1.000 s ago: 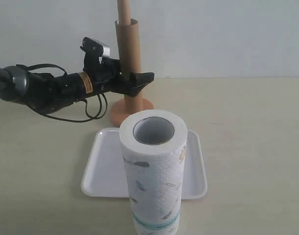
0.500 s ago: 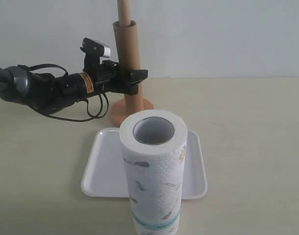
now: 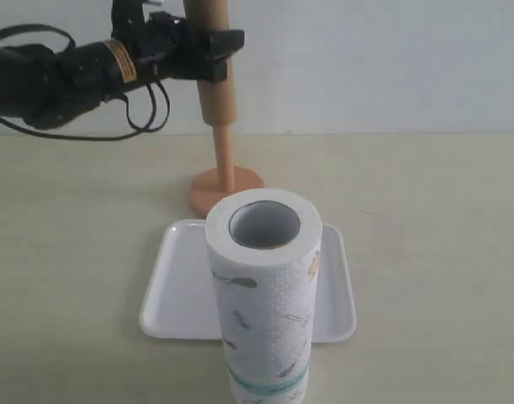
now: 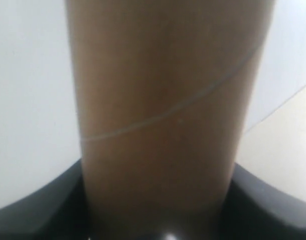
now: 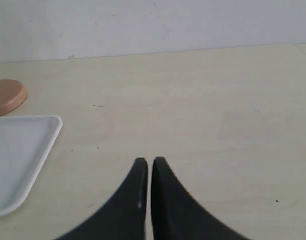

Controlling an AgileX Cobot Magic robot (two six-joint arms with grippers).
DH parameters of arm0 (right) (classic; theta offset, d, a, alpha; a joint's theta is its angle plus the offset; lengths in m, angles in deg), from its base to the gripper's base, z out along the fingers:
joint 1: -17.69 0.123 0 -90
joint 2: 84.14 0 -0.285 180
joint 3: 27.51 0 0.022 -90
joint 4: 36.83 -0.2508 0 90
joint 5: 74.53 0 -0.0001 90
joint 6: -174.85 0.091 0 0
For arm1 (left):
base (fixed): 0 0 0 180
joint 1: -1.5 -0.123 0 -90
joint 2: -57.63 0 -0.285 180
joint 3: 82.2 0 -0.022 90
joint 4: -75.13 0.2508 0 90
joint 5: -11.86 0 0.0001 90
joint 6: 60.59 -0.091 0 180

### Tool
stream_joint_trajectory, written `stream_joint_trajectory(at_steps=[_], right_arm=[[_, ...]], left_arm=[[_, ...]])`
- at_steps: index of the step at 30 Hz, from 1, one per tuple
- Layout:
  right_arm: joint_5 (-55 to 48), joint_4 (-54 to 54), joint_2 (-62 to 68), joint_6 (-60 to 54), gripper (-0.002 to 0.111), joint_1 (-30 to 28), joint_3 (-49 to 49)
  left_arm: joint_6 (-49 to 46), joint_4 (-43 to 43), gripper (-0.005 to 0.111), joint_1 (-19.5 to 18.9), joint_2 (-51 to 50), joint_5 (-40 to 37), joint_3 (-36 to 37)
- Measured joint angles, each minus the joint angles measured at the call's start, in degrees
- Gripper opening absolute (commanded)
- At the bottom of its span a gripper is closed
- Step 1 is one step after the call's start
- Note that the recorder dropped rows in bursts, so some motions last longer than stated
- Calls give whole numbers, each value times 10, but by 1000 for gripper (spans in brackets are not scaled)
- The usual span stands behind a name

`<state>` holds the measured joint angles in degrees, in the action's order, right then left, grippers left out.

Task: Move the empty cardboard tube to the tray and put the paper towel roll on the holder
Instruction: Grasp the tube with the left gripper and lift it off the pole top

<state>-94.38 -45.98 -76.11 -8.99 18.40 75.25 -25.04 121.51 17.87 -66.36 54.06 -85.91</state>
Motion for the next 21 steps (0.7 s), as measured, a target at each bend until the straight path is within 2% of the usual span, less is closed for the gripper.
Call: stream_joint_trajectory(at_steps=[10, 13, 21], right_arm=[[0, 0, 0, 0, 3, 0, 0], [0, 0, 0, 0, 3, 0, 0], [0, 0, 0, 0, 3, 0, 0]], left_arm=[[74, 2, 4, 0, 135, -17, 0], [135, 9, 4, 0, 167, -31, -1], [205, 86, 4, 0, 221, -41, -1]])
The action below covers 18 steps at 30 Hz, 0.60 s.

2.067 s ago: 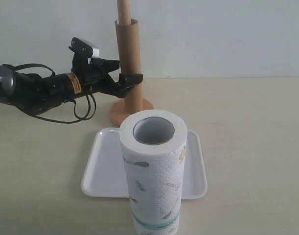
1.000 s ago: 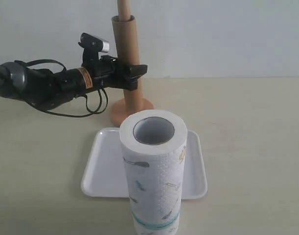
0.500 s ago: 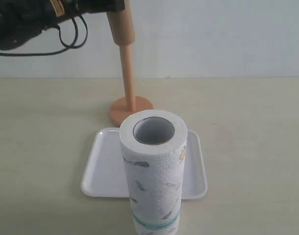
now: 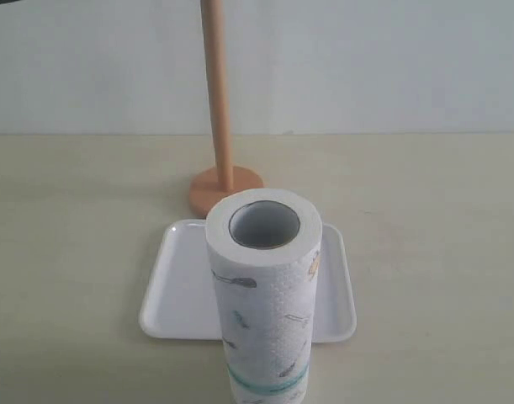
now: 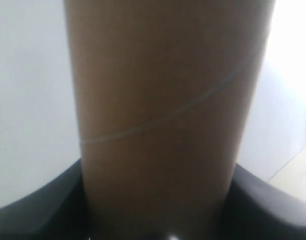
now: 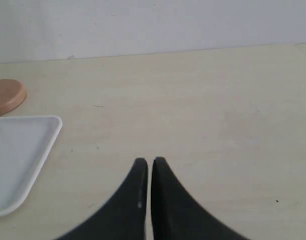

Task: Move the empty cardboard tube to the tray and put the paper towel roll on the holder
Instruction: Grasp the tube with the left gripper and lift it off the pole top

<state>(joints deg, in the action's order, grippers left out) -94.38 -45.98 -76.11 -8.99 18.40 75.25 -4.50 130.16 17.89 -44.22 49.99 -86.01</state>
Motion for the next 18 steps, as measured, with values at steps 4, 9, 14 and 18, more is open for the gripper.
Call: stream_joint_trajectory(at_steps=[4, 9, 14, 18], right_arm=[[0, 0, 0, 0, 3, 0, 0], [0, 0, 0, 0, 3, 0, 0], [0, 0, 0, 0, 3, 0, 0], [0, 0, 0, 0, 3, 0, 0]], left_arm=[[71, 55, 4, 0, 21, -6, 0], [112, 122, 4, 0, 69, -10, 0], [159, 202, 4, 0, 134, -30, 0], [253, 362, 4, 0, 188, -59, 0]])
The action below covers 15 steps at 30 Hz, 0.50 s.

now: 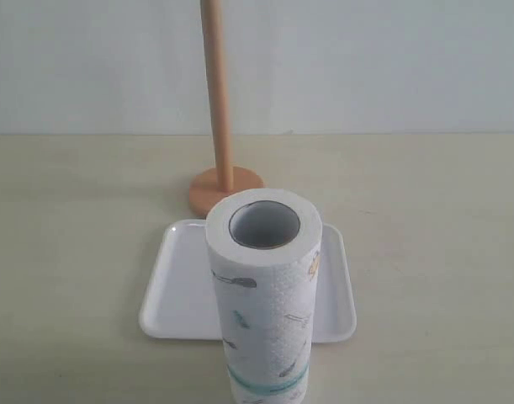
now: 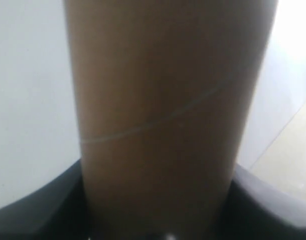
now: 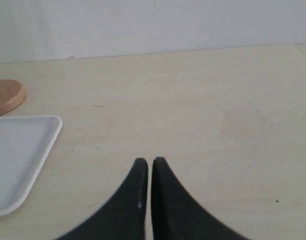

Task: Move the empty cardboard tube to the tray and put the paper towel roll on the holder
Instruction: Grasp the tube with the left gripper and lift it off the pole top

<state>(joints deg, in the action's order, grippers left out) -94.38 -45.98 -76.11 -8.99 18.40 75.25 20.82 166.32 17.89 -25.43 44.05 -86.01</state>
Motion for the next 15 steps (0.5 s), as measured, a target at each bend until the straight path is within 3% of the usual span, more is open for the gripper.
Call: stream_joint_trajectory(at_steps=[4, 10, 12, 15], right_arm=[[1, 0, 0, 0, 3, 0, 0], [1, 0, 0, 0, 3, 0, 0], [1, 0, 0, 0, 3, 0, 0], [1, 0, 0, 0, 3, 0, 0]], left_arm=[[69, 69, 4, -6, 58, 33, 17], [109, 83, 4, -16, 146, 107, 101], [110, 84, 4, -16, 174, 91, 142], [110, 85, 4, -16, 205, 7, 218]])
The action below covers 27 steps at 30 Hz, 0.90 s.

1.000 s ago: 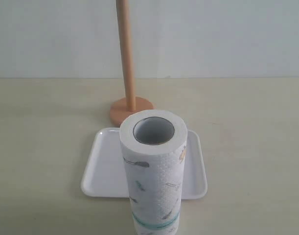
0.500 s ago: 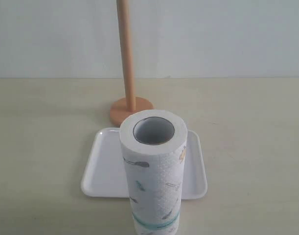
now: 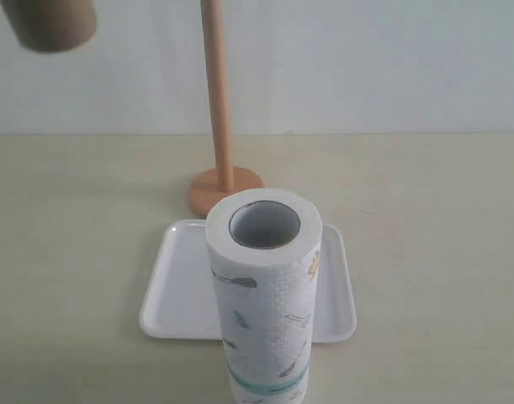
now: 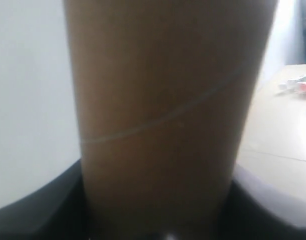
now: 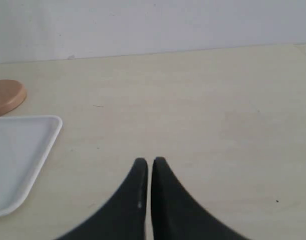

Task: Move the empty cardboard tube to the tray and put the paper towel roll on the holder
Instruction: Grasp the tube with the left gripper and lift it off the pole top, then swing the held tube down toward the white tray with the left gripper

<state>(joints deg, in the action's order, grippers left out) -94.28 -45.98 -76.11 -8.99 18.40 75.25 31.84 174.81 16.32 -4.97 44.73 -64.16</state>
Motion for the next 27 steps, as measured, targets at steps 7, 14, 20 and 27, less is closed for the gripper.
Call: stream_joint_trajectory(at_steps=[7, 14, 20, 27], right_arm=[[0, 0, 0, 0, 3, 0, 0], [0, 0, 0, 0, 3, 0, 0], [0, 0, 0, 0, 3, 0, 0], [0, 0, 0, 0, 3, 0, 0]], left_arm=[[-41, 8, 4, -1, 12, -262, 188], [-32, -10, 4, -1, -20, -332, 244], [-31, -17, 4, -1, -115, -390, 249], [-325, -246, 4, 35, -220, -632, 228]])
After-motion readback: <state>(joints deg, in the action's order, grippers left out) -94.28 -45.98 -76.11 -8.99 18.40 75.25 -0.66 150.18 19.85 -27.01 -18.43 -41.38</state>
